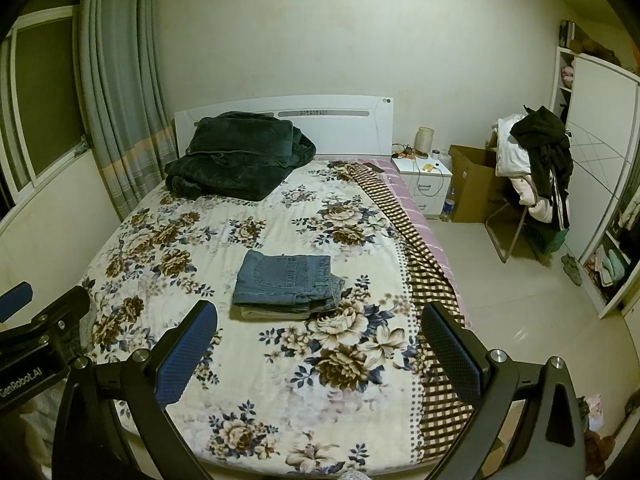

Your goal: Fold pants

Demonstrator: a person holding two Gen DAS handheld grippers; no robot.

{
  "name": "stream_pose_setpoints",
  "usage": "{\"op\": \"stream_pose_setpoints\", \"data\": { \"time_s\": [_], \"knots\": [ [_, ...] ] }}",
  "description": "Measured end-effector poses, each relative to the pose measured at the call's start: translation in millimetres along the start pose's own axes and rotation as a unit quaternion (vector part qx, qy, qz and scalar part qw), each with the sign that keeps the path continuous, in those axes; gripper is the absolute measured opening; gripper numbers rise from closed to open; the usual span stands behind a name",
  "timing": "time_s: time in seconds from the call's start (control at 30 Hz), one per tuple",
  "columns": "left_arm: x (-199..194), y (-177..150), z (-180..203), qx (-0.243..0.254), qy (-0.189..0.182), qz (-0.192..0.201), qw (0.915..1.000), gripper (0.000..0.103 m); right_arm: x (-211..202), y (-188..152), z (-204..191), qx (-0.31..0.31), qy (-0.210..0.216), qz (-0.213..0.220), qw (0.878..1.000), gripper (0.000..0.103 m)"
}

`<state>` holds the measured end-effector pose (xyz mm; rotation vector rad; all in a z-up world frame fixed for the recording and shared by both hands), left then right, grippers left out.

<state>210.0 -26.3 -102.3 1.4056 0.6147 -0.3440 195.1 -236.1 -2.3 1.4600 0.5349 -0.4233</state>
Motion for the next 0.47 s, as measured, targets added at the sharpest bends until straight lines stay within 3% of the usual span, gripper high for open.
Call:
{"op": "stream_pose_setpoints", "data": {
  "time_s": [0.47],
  "knots": [
    [0.1,9.0,-9.1,0.006,0.012,0.007,0.9999,0.103,0.4,-0.2,0.7,0.000,0.000,0.001,1.000,0.103]
  ]
}}
Point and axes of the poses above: each gripper's, at about its wrist camera, not at the fingertips, and x roughly the way its jaws point, z to its right, y to its top, the point moved 7 cm from there along x, roughly the way its jaws point, and after that the axes turned 6 degrees about z, right-handed, at the moved point
